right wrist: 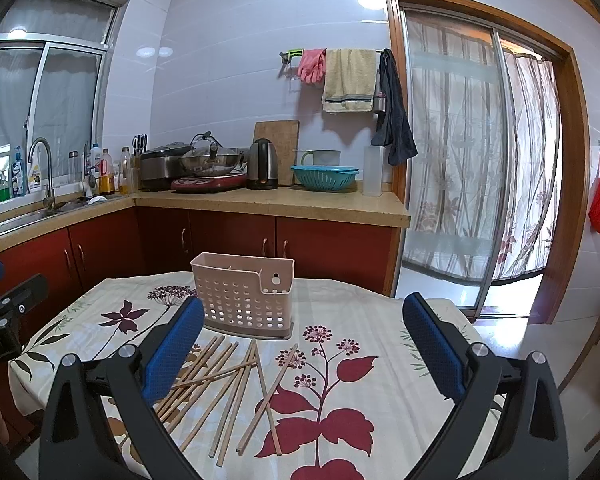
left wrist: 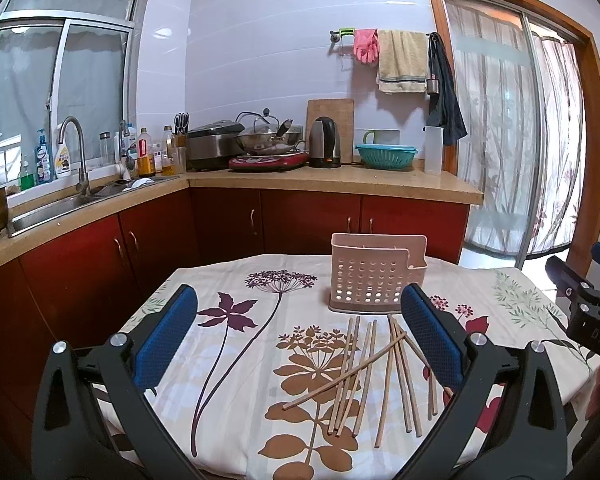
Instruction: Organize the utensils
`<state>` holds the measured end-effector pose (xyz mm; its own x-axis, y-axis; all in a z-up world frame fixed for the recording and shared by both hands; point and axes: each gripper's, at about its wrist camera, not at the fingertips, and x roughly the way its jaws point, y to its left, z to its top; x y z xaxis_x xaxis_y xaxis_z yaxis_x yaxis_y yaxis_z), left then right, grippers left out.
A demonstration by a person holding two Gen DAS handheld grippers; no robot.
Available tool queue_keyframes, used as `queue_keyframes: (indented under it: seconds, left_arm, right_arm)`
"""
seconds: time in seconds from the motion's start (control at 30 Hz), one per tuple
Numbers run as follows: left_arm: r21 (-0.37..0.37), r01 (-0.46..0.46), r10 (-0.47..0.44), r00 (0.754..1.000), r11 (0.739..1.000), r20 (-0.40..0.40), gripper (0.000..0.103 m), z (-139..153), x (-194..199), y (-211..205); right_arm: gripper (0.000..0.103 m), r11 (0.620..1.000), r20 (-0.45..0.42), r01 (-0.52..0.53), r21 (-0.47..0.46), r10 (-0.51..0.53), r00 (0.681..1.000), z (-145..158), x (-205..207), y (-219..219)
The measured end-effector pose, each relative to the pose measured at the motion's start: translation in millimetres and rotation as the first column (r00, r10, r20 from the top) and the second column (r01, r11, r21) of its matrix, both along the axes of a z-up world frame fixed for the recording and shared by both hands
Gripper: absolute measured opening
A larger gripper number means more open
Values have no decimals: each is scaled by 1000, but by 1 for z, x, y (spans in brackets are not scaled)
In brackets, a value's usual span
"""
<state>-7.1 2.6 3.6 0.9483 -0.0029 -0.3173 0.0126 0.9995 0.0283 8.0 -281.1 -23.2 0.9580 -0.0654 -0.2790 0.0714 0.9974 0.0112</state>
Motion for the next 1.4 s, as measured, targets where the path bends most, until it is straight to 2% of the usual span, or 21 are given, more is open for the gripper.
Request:
queue_keyframes:
  seconds: [0.3, 0.47, 0.63, 0.8, 0.9, 1.0, 1.13, 1.3, 1.4]
  left_arm:
    - [26, 4, -3, 999, 1000, -33, 99, -28, 17, -5]
    - [81, 9, -3, 997, 997, -79, 99, -62, 39, -3]
    - [85, 46, -32, 986, 995, -164, 98, -103, 63, 2]
    - [70, 113, -93, 964, 991, -249, 79, -141, 84, 5]
    - [38, 162, -144, 946, 986, -291, 72, -161, 95, 6]
    - [50, 181, -154, 929, 982, -336, 64, -177, 106, 4]
    - [49, 207, -173, 908, 977, -382, 58, -191, 116, 4]
    - [17, 224, -195, 882, 974, -428, 45, -205, 126, 6]
    - [6, 225, -202, 882, 974, -426, 43, -206, 126, 9]
  right_arm:
    - [97, 1000, -70, -17, 8, 17, 997, -24, 19, -4]
    - [97, 1000, -112, -31, 1, 31, 993, -53, 33, -8]
    - [97, 998, -165, -55, 20, 58, 985, -91, 50, -11]
    - [97, 997, -216, -75, 36, 81, 973, -120, 60, -12]
    - [96, 995, -242, -83, 50, 93, 966, -133, 67, -13]
    - [96, 994, -263, -87, 67, 102, 959, -142, 73, -14]
    - [96, 992, -289, -94, 81, 113, 951, -152, 81, -13]
    - [96, 990, -312, -99, 97, 125, 942, -159, 86, -12]
    - [96, 990, -320, -99, 103, 127, 939, -162, 88, -12]
